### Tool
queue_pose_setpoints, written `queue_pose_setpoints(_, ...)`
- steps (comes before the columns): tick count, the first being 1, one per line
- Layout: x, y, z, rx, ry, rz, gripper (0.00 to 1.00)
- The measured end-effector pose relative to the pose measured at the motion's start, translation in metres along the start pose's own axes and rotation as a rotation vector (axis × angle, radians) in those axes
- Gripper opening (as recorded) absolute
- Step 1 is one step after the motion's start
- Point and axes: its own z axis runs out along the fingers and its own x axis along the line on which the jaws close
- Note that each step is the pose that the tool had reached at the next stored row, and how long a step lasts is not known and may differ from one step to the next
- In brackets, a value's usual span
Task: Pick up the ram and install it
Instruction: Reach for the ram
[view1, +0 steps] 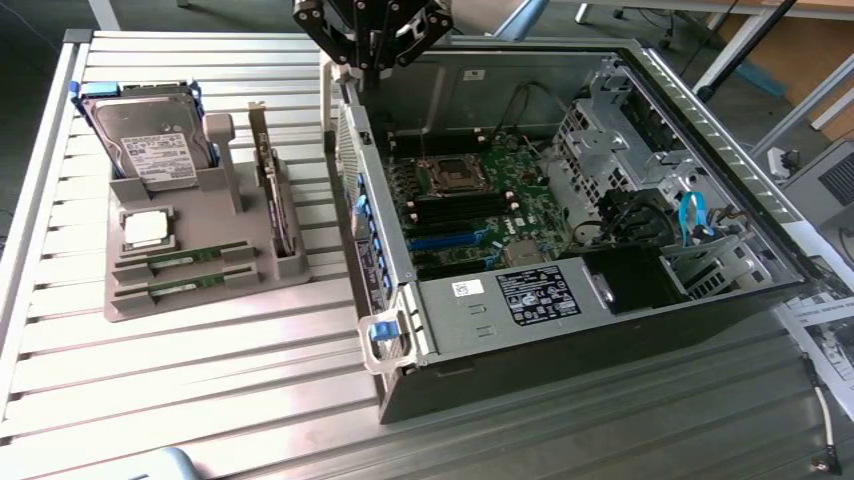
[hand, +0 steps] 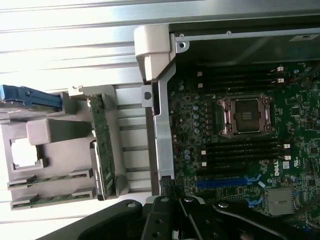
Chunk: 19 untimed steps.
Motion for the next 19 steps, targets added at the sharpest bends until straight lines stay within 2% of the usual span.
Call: queue_pose_setpoints(19, 0.015, -0.0012, -0.0004, 0.0000, -0.0001, 0.000, 0.11)
